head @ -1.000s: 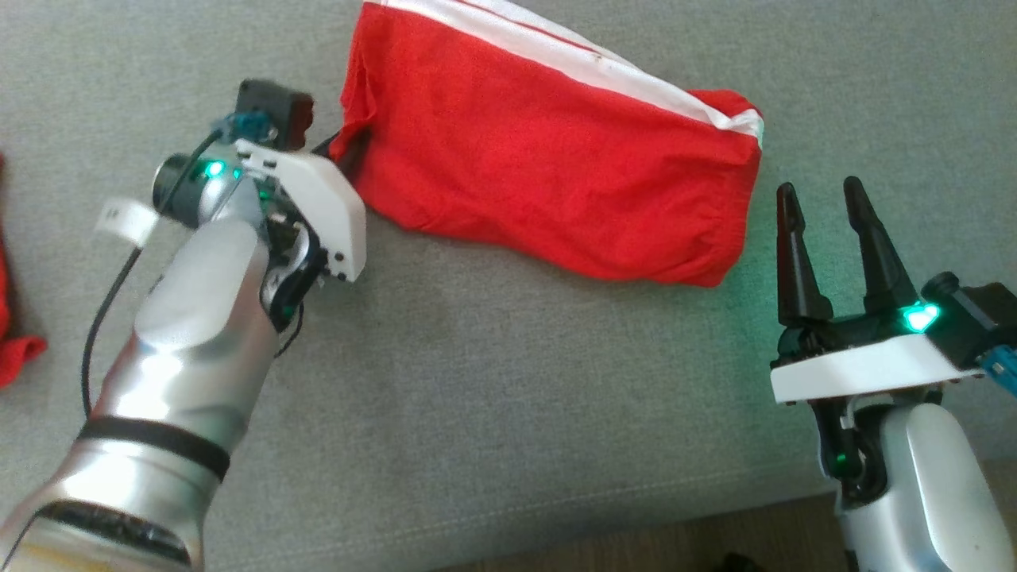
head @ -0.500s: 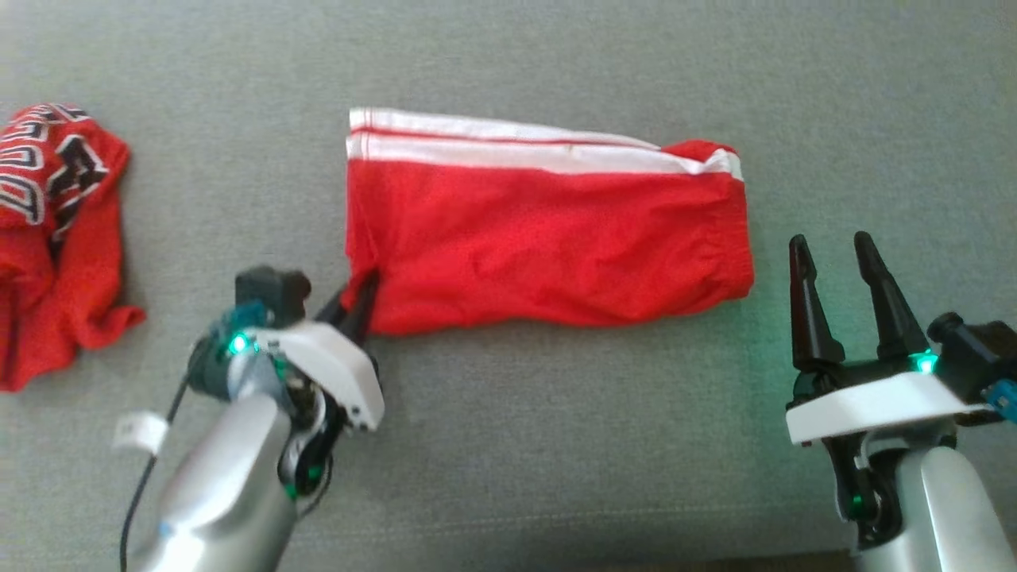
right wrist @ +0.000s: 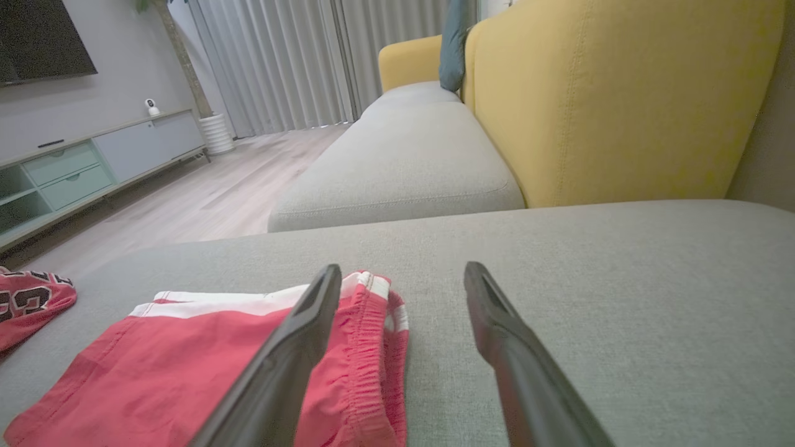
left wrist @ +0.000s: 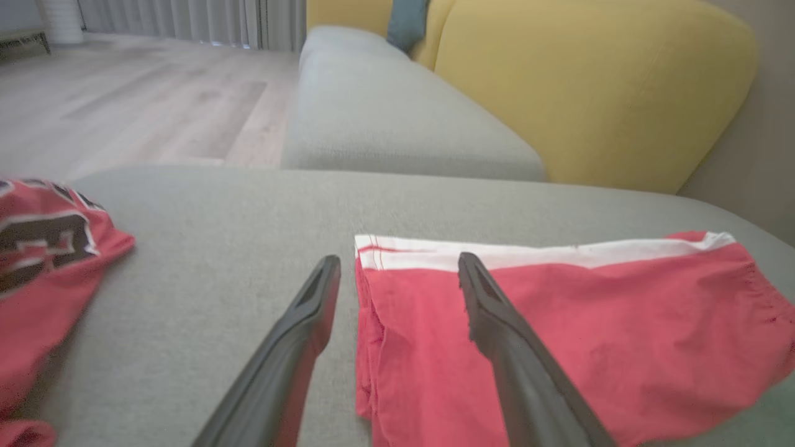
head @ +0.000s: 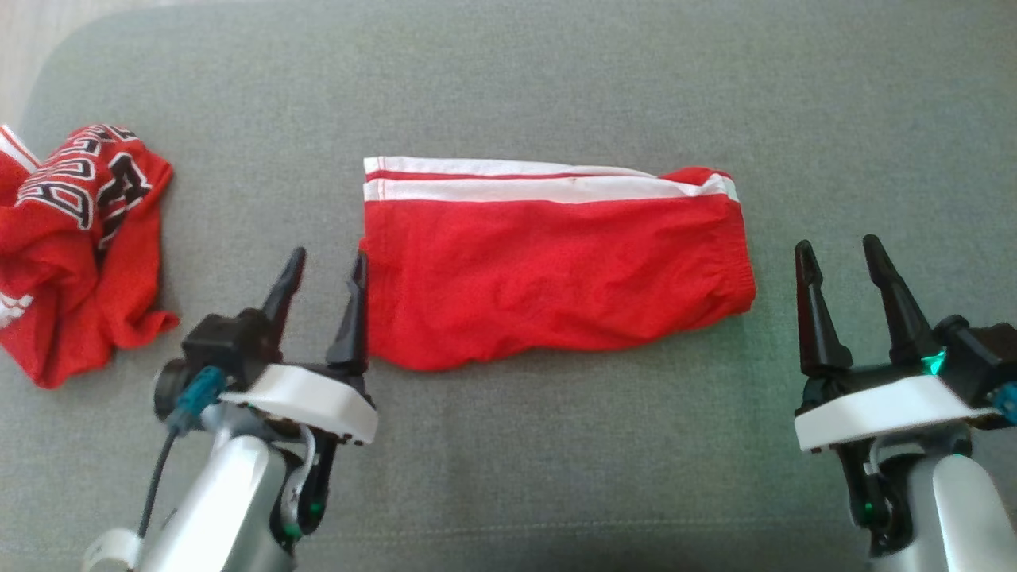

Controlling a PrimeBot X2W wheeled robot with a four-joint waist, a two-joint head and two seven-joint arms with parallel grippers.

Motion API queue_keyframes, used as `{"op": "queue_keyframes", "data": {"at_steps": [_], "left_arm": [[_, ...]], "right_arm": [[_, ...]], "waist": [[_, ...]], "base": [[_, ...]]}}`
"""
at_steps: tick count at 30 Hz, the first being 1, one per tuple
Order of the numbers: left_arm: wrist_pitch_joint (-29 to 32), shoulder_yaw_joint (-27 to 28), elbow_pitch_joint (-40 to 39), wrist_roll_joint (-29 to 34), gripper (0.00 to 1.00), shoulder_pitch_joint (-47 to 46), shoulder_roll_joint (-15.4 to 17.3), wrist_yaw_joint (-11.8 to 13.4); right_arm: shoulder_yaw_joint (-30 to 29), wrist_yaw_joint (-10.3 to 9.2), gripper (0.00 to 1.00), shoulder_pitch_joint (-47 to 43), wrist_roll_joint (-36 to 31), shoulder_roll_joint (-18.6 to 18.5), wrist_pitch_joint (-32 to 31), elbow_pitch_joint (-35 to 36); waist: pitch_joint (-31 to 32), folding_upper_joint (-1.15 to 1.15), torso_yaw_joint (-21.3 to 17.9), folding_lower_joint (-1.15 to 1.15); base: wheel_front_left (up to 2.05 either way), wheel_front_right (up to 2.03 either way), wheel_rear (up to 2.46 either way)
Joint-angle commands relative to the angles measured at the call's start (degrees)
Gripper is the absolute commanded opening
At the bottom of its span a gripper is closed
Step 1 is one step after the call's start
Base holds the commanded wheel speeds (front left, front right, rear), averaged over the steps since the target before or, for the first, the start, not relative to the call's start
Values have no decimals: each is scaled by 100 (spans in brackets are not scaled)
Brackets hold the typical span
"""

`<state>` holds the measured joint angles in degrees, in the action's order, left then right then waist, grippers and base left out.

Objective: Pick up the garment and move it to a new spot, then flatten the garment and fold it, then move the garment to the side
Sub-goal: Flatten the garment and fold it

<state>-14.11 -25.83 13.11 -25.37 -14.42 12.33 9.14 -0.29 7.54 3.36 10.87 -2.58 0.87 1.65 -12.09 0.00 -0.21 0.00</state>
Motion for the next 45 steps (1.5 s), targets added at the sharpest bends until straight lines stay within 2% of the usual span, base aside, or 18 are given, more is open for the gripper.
{"op": "queue_keyframes", "data": {"at_steps": [1, 7, 13, 28, 35, 45], "left_arm": [[-79, 362, -386, 164, 100, -30, 167, 93], [-87, 759, -1014, 645, 100, 352, 242, 179], [-88, 962, -1097, 818, 100, 665, 261, 179], [-88, 1123, -1111, 982, 100, 702, 138, 11], [-88, 1110, -1097, 1075, 100, 464, 19, -125], [-88, 1193, -1046, 1190, 100, 113, -150, -392]], "right_arm": [[116, -5, 100, 68, -73, -30, -63, 282], [94, -5, 100, -45, -180, -30, -231, 469], [77, -5, 100, -213, -179, -30, -321, 544], [9, -5, 100, -223, -184, -30, -410, 573], [282, -5, 100, 133, -265, -120, -775, 139], [385, -5, 100, 1345, -181, -352, -1255, -946]], "waist": [[95, 0, 47, 0], [260, 0, 108, 0], [355, 0, 102, 0], [224, 0, 110, 0], [-103, 0, 234, 0], [-700, 0, 448, 0]], "base": [[0, 0, 0], [0, 0, 0], [0, 0, 0], [0, 0, 0], [0, 0, 0], [0, 0, 0]]}}
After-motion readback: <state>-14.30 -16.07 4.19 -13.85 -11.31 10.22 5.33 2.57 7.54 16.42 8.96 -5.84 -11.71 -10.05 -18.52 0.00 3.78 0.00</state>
